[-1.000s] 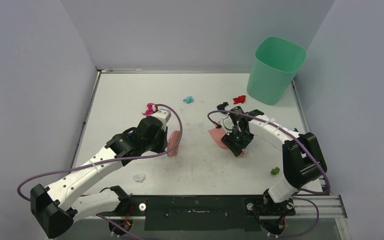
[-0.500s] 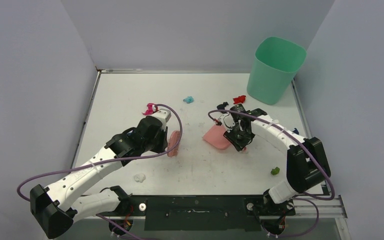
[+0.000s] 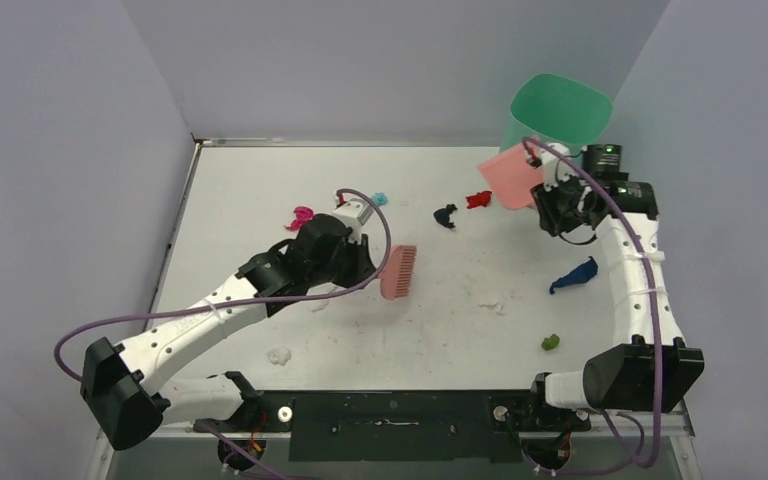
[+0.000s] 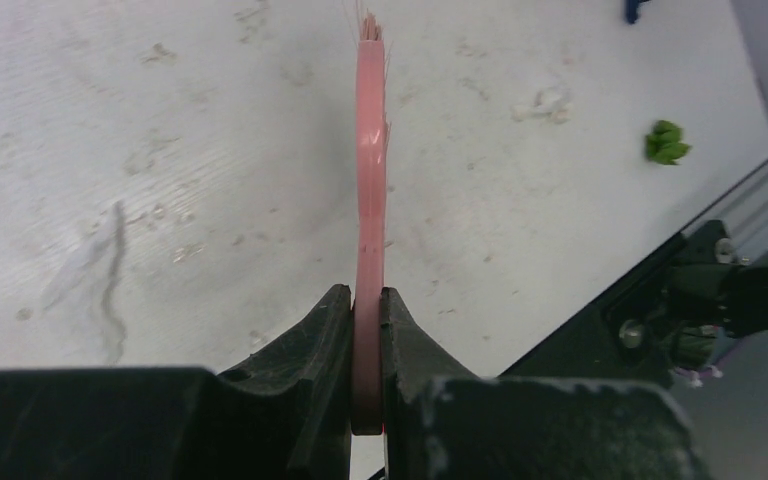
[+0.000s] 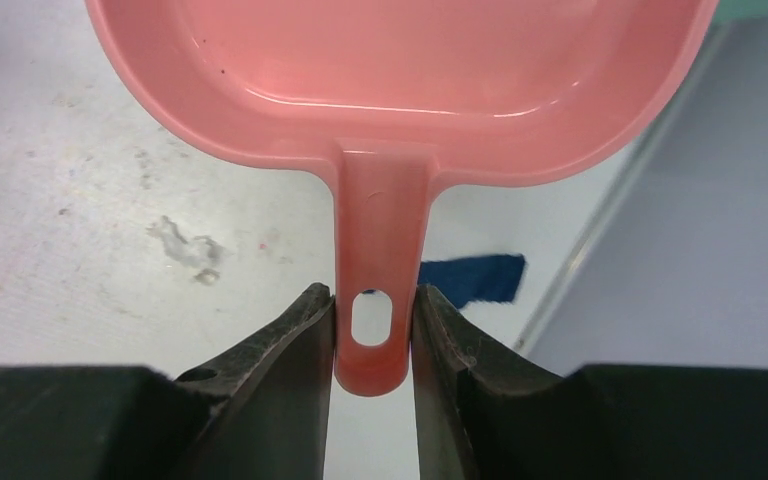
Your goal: Sweep away the paper scraps from the table
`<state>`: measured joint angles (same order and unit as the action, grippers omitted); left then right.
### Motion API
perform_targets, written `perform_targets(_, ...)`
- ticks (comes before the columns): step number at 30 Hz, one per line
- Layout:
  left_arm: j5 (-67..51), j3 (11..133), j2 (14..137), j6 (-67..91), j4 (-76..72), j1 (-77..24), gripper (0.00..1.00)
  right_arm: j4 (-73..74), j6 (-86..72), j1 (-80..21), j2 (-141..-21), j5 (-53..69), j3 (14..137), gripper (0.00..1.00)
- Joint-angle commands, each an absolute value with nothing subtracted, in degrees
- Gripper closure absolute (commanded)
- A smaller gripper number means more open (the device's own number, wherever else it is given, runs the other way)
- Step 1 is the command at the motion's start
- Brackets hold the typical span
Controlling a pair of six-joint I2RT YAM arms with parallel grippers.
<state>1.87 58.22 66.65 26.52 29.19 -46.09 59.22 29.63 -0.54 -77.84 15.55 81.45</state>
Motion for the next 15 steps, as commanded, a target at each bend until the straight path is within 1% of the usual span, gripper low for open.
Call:
perform_targets(1,-6.76,62.50,72.33,33.83,9.01,-49.64,1.00,63.51,33.65,10.49,-74.56,27.39,89.27,0.95)
perform_targets(4,-7.92,65.56,79.58,39.29,-3.41,-53.47,1.00,64.09,32.62,15.66,-73.54,32.03,92.30,0.95)
perform_targets(8,-8.56,72.97,92.43,49.17,-15.05,-57.36,1.00,62.01,30.11,17.81,-71.67,34.13,92.84,0.95)
perform_targets(11,-8.76,80.76,103.30,56.66,-19.73,-59.81,1.00,60.78,28.98,17.89,-70.12,34.41,91.79,0.95)
perform_targets(15,-10.00,95.91,119.64,65.49,-20.58,-62.00,1.00,61.25,28.89,18.01,-69.31,35.28,89.92,0.95)
